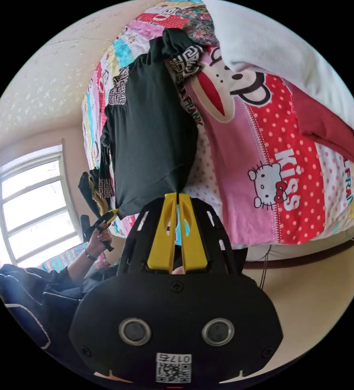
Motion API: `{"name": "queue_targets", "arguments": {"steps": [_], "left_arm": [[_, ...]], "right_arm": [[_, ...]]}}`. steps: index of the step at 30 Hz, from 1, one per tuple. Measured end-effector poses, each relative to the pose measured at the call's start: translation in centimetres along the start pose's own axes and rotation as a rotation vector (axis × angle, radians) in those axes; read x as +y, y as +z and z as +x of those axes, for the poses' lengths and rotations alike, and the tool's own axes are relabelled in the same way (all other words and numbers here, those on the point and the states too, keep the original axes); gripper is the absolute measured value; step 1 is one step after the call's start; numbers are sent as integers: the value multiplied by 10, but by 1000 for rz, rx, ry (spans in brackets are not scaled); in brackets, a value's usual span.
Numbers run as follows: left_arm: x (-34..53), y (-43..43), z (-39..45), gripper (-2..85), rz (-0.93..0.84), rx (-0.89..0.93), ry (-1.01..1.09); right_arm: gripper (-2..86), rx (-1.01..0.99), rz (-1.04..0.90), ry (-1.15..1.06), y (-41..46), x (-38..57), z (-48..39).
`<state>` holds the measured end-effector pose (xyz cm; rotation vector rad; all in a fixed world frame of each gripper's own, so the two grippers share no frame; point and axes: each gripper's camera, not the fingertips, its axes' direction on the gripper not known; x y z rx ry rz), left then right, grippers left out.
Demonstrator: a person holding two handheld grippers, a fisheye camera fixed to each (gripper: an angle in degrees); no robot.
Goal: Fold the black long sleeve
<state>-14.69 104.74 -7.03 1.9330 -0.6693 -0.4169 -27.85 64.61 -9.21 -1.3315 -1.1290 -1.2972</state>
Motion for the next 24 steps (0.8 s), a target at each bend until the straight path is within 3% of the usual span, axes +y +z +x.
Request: {"name": "queue_targets", "arguments": {"steps": [5, 8, 11, 15, 19, 22, 24], "left_arm": [[35, 37, -11, 9, -87, -58, -53], [43, 39, -4, 37, -118, -37, -73], [45, 29, 13, 60, -226, -94, 45], [64, 1, -1, 58, -343, -294, 168], [74, -44, -40, 51, -246, -217, 17], [64, -58, -42, 53, -211, -123, 28], [55, -65, -35, 54, -180, -170, 39]], "right_arm": [[10, 263, -49, -148, 28, 9, 16], [11, 151, -120, -183, 28, 1, 34], [9, 16, -177, -207, 14, -8, 52], [6, 72, -279, -298, 1, -9, 63], [7, 154, -352, -362, -3, -7, 66], [7, 265, -369, -448, 5, -17, 48], [6, 328, -351, -525, 15, -25, 29]]}}
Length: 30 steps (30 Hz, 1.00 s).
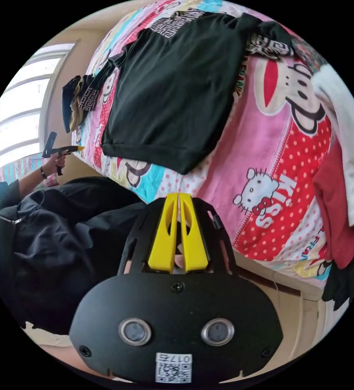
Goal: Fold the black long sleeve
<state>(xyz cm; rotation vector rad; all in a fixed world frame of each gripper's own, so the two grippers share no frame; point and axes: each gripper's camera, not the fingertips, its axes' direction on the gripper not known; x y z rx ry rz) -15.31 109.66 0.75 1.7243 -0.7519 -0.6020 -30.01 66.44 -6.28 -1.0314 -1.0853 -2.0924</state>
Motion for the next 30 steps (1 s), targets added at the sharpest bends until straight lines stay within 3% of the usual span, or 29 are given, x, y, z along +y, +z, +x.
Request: {"name": "queue_targets", "arguments": {"steps": [5, 10, 18, 22, 25, 30], "left_arm": [[-15, -44, 12, 83, 314, -142, -15], [-49, -58, 13, 111, 545, -139, -23], [-104, -24, 0, 110, 653, -75, -84], [-119, -2, -9, 11, 705, 91, -137], [-111, 4, -2, -2, 753, 151, -123], [-84, -21, 13, -7, 820, 202, -37]], "right_arm": [[5, 132, 61, -130, 13, -65, -49], [3, -57, 165, 37, 43, -105, -54], [3, 53, 134, 34, 88, -128, -94], [3, 224, -32, -55, 126, -139, -111], [3, 315, -123, -116, 144, -150, -120], [4, 276, -163, 32, 150, -166, -113]]}}
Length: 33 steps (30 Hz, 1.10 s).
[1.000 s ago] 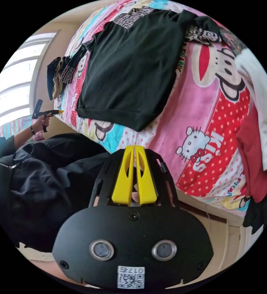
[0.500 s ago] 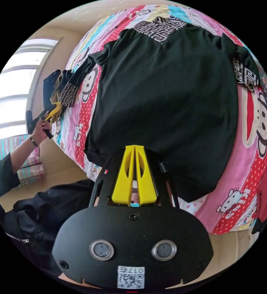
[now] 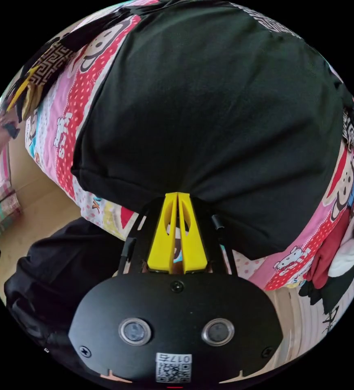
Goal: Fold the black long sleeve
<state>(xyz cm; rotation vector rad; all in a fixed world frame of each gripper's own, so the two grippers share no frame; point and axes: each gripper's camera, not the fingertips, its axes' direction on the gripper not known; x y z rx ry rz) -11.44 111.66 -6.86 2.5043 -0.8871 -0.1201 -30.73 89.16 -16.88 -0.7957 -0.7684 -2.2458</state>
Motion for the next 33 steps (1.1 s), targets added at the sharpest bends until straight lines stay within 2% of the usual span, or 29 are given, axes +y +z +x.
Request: {"name": "queue_targets", "arguments": {"steps": [2, 6, 9, 14, 16, 18, 23, 26, 30, 33], "left_arm": [[-7, -23, 11, -7, 31, 12, 43], [-38, -79, 40, -8, 70, -33, 171], [-65, -104, 43, -8, -7, -24, 197], [-76, -91, -3, -8, -195, -225, 107], [-71, -78, -30, -7, -253, -125, 9], [-66, -77, -26, -7, -198, -28, 7], [-61, -62, 60, -7, -139, 38, 150], [-42, -31, 144, -5, -94, 106, 330], [14, 55, 241, 11, -97, 110, 541], [67, 153, 260, 85, -186, 122, 524]], "right_arm": [[3, -82, -18, 83, 0, -4, 11], [4, -179, -16, 92, -1, -4, 24], [4, -217, -12, 43, -2, -1, 27], [4, -289, 0, 65, -3, 3, 35], [4, -333, 11, 103, -2, 7, 40], [3, -372, 26, 127, -2, 12, 44], [3, -476, 87, 133, -8, 32, 47], [3, -550, 163, 142, -18, 50, 48], [3, -614, 272, 131, -36, 79, 50], [4, -646, 342, 151, -46, 108, 58]]}}
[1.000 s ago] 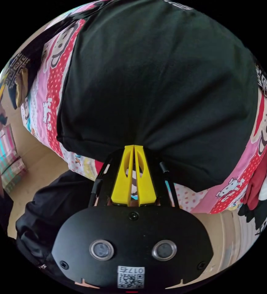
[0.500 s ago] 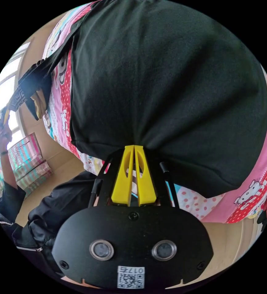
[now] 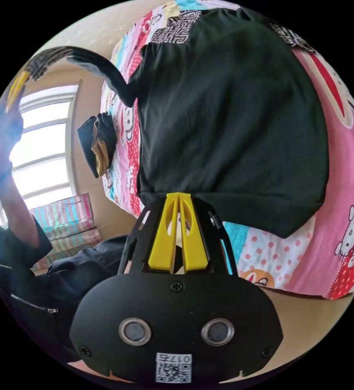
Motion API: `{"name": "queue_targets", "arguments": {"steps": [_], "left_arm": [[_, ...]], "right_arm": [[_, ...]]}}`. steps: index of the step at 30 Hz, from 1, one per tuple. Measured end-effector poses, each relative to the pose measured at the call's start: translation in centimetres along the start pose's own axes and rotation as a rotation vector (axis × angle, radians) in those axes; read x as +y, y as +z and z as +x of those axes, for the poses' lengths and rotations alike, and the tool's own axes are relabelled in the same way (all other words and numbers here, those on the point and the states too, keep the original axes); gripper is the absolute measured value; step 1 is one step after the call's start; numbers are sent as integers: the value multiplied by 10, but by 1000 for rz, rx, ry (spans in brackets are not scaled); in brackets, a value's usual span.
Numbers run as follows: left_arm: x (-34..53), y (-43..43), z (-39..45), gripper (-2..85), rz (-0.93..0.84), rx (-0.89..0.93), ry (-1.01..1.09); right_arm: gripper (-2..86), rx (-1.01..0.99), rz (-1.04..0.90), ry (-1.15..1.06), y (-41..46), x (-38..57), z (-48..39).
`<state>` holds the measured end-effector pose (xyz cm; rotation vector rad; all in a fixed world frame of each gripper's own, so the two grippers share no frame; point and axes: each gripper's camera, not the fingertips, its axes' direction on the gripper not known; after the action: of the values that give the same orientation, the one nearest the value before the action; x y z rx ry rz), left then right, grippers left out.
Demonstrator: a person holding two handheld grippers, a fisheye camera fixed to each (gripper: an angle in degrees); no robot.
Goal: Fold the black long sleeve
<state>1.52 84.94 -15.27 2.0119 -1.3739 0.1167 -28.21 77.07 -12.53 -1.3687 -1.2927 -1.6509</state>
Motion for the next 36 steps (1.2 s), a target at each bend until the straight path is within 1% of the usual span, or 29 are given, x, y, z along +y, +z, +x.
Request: {"name": "queue_targets", "arguments": {"steps": [1, 2, 4, 5, 6, 7, 9, 11, 13, 14, 16, 17, 19, 23, 24, 25, 26, 28, 30, 31, 34, 36], "left_arm": [[16, 46, 1, 105, -43, 23, -28], [24, 70, 1, 109, -74, 38, -37], [59, 153, -3, 121, -243, 134, -86], [69, 169, -5, 121, -288, 164, -110], [90, 192, -9, 123, -344, 246, -151], [110, 201, -12, 122, -360, 337, -180], [140, 196, -19, 120, -358, 418, -197], [164, 171, -31, 116, -337, 372, -144], [188, 126, -65, 111, -288, 192, -59], [194, 114, -77, 111, -272, 142, -47], [211, 78, -133, 108, -232, -21, -31], [215, 72, -148, 107, -234, -53, -31], [224, 60, -209, 109, -270, -145, -55], [248, 58, -289, 104, -256, -213, -121], [262, 65, -312, 100, -268, -226, -144], [279, 78, -334, 87, -323, -240, -182], [288, 84, -343, 80, -341, -246, -196], [312, 71, -357, 65, -225, -275, -218], [326, 61, -360, 64, -159, -298, -222], [334, 56, -359, 64, -129, -324, -203], [339, 44, -362, 64, -118, -375, -167], [337, 35, -373, 64, -128, -363, -177]], "right_arm": [[4, -21, 24, 10, -9, 9, 3], [4, -43, 46, 22, -17, 19, 6], [4, -60, 68, 42, -28, 32, 12], [5, -63, 78, 57, -35, 39, 16], [5, -65, 83, 63, -38, 43, 18], [6, -73, 98, 72, -45, 48, 21], [7, -72, 134, 66, -58, 52, 22], [12, -48, 203, 44, -78, 48, 16], [18, -49, 259, 23, -93, 37, 10], [24, -50, 294, 14, -102, 27, 7], [40, -51, 332, 7, -111, 6, 2], [56, -48, 344, 20, -114, -11, 0], [73, -27, 359, 70, -115, -35, 0], [94, -62, 408, 109, -109, -73, 5], [95, -80, 422, 121, -108, -74, 6], [95, -126, 457, 143, -106, -74, 10], [95, -161, 488, 175, -105, -72, 13], [95, -180, 508, 244, -102, -66, 19], [94, -205, 528, 297, -96, -58, 24], [94, -250, 545, 312, -92, -53, 27], [88, -321, 579, 349, -82, -44, 25], [81, -318, 578, 343, -80, -45, 16]]}}
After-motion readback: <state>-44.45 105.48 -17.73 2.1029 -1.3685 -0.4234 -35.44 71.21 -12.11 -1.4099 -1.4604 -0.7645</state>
